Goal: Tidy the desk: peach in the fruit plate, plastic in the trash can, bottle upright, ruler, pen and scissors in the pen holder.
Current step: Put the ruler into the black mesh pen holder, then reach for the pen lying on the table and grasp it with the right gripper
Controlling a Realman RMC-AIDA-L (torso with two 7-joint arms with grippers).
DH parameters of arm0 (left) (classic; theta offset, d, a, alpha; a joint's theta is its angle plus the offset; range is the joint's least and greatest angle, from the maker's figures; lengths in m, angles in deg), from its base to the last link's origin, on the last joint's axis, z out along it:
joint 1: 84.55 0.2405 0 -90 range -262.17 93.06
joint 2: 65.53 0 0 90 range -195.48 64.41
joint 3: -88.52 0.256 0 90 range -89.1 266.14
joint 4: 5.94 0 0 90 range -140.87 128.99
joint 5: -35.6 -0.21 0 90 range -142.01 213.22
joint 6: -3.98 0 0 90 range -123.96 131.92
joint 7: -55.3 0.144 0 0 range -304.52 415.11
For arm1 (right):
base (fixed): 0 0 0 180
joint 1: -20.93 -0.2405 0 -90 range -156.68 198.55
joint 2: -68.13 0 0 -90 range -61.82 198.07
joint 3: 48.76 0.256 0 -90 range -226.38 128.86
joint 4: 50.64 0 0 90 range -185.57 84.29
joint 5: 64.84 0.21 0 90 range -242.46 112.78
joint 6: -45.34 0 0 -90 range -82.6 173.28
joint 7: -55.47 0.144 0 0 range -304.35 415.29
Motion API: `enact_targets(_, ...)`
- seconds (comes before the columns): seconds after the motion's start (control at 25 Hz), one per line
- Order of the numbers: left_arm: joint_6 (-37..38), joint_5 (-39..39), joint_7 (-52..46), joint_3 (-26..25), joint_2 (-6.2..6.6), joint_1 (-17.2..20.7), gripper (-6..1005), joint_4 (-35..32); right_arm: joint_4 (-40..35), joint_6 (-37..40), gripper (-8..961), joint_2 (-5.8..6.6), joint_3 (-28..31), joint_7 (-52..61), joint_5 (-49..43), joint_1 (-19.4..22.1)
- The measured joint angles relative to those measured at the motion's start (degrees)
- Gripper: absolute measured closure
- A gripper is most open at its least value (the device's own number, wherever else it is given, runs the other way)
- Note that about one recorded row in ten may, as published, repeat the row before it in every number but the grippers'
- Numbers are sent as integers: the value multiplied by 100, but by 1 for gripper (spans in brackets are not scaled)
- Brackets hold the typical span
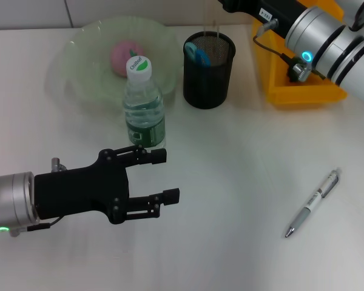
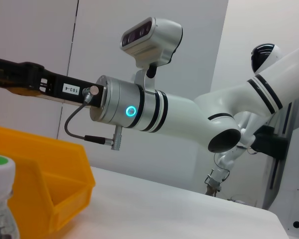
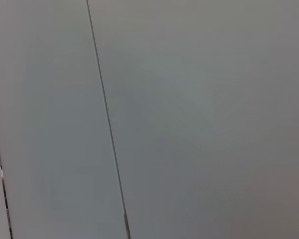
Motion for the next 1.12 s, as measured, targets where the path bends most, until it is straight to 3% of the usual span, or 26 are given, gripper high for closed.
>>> enact_targets(0.36,59,5,-23,0,-7,17,230,7,-491,354,376,5,-514,799,0,392)
enact_targets(0.44,84,10,-31,0,-8,26,230,-1,-754,582,361,28,-654,1127,0,654)
enact_targets(0.48,98,13,-38,0,-8,27,230,-1,-1094,843,352,43,-771,1413,0,991)
enact_targets(0.52,110,18,-59,0,-9,27,230,-6,-1094,843,344,43,-771,1413,0,991)
enact_targets(0.64,94,29,-311,-20,-15,-1,230,-43,-1743,1441,319,51,-815,1727,26,1702)
enact_targets(0.68,63,30,-515,-48,-20,-27,230,-78,-2125,1816,311,53,-799,1874,34,2193)
enact_targets(0.76,-14,15,-931,-79,-34,-118,230,-163,-2286,1976,295,64,-796,1978,20,2403)
enact_targets(0.88,-161,-181,-1919,-26,-72,-435,230,-497,-2732,2477,265,241,-793,2326,-250,3130)
enact_targets(1.04,-229,-619,-2737,-21,-163,-718,230,-873,-3031,3441,214,651,-540,2392,-1162,3830)
enact_targets(1.12,-317,-1222,-3733,24,-288,-1102,230,-1356,-3084,3930,214,833,-139,2425,-1927,4037)
